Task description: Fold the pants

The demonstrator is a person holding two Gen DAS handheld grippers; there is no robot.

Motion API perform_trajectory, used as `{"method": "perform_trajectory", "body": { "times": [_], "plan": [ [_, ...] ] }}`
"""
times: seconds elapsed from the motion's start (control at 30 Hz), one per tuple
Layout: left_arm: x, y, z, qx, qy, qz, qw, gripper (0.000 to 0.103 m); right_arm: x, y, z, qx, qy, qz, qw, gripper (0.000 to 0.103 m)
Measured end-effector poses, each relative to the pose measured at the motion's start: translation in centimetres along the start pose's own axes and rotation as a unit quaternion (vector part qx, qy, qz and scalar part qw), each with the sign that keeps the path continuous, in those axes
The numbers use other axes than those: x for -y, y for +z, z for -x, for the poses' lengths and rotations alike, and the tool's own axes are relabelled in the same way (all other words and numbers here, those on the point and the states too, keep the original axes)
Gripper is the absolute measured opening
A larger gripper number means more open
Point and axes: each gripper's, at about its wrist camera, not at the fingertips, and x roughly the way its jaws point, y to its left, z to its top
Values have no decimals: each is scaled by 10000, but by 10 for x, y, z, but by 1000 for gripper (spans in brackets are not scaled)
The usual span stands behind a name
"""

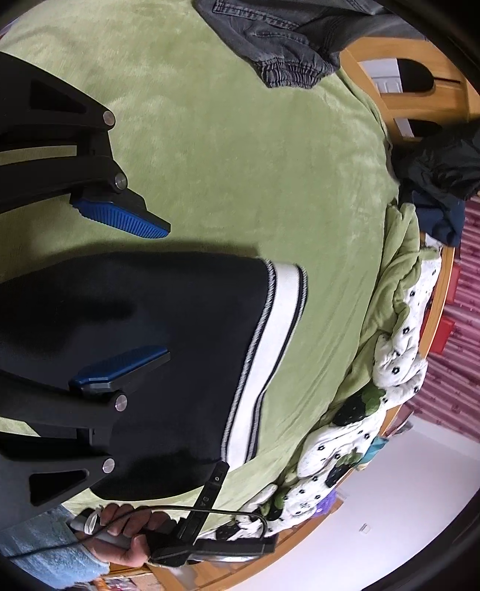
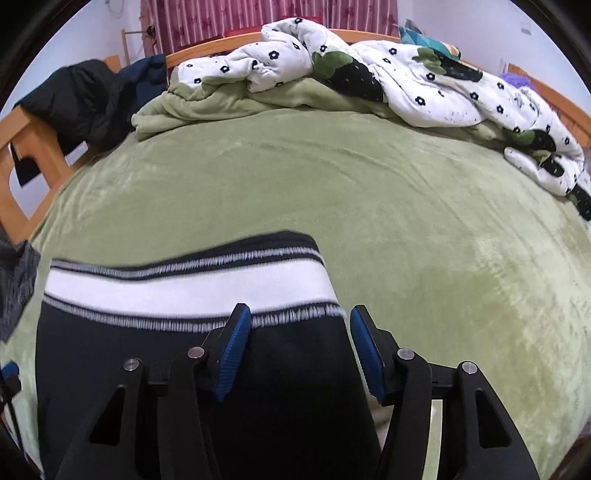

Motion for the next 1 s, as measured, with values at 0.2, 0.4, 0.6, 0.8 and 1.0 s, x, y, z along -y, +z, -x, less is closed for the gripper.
{"method": "perform_trajectory", "body": {
  "times": [0.2, 0.4, 0.6, 0.8, 1.0],
  "plan": [
    [22, -18, -15, -206, 83, -452, 9987, 58, 20, -31, 27, 57, -245, 454, 9987, 54],
    [43, -44, -28, -293, 322, -922, 9948, 66, 56, -67, 28, -198, -95, 384, 9990, 54],
    [45, -55, -15, -337, 227, -1031, 9938, 66, 60, -84, 32, -282, -18, 648, 9975, 54],
    [15, -67, 0, -364, -169, -710, 9967, 69, 73, -99, 37, -392, 232, 570, 9973, 54],
    [-14, -96, 10, -815, -778, 21, 9936, 71, 86, -111, 56, -202, 476, 451, 9976, 54]
  ]
}}
